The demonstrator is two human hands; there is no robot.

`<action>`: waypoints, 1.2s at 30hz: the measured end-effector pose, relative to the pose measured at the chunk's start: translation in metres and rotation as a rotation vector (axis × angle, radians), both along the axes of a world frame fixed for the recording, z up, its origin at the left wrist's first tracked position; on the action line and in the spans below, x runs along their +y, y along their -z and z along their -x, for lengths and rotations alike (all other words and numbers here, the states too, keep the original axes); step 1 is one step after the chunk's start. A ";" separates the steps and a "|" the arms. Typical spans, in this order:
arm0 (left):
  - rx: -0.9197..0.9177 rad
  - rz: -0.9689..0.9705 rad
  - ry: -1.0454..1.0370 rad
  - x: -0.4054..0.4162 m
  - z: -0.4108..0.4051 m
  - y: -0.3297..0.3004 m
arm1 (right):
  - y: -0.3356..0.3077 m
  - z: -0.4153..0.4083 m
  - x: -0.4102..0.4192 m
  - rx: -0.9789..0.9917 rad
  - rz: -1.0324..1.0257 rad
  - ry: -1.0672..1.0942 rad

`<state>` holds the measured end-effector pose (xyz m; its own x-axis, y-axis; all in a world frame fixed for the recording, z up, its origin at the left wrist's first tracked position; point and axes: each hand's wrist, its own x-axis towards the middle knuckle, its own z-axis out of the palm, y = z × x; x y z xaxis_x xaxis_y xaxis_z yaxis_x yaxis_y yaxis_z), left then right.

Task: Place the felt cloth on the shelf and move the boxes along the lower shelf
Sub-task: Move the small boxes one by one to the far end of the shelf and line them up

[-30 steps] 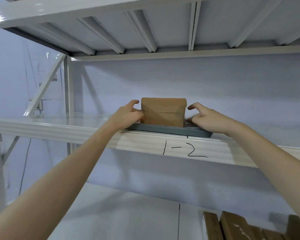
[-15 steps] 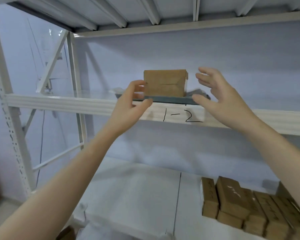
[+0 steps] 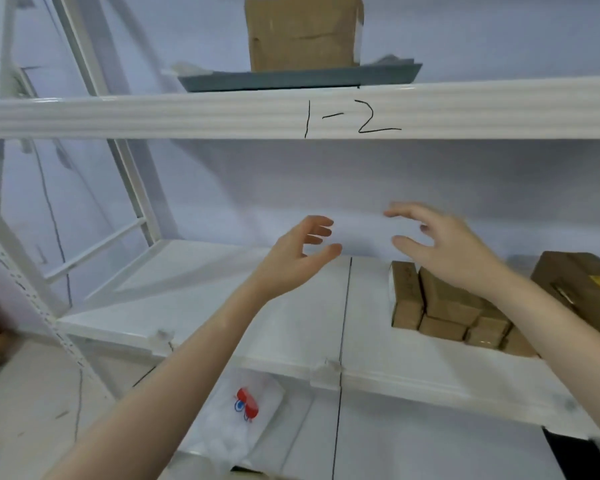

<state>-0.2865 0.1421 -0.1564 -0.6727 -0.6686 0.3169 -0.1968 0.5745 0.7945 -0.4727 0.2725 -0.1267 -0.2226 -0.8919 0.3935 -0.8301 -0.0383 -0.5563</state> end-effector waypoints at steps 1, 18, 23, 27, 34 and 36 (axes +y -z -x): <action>-0.021 -0.020 0.003 -0.004 0.005 0.009 | 0.009 0.009 -0.001 -0.019 -0.023 0.039; -0.337 -0.346 0.218 -0.062 0.140 0.115 | 0.110 0.108 -0.019 -0.228 -0.365 0.539; -0.456 -0.387 0.251 -0.062 0.169 0.127 | 0.123 0.122 -0.029 -0.266 -0.502 0.611; -0.479 -0.458 0.245 -0.051 0.187 0.137 | 0.129 0.133 -0.032 -0.309 -0.529 0.601; -0.418 -0.496 0.095 -0.028 0.219 0.152 | 0.138 0.147 -0.039 -0.301 -0.578 0.548; -0.420 -0.456 0.049 -0.024 0.227 0.151 | 0.139 0.149 -0.042 -0.301 -0.583 0.523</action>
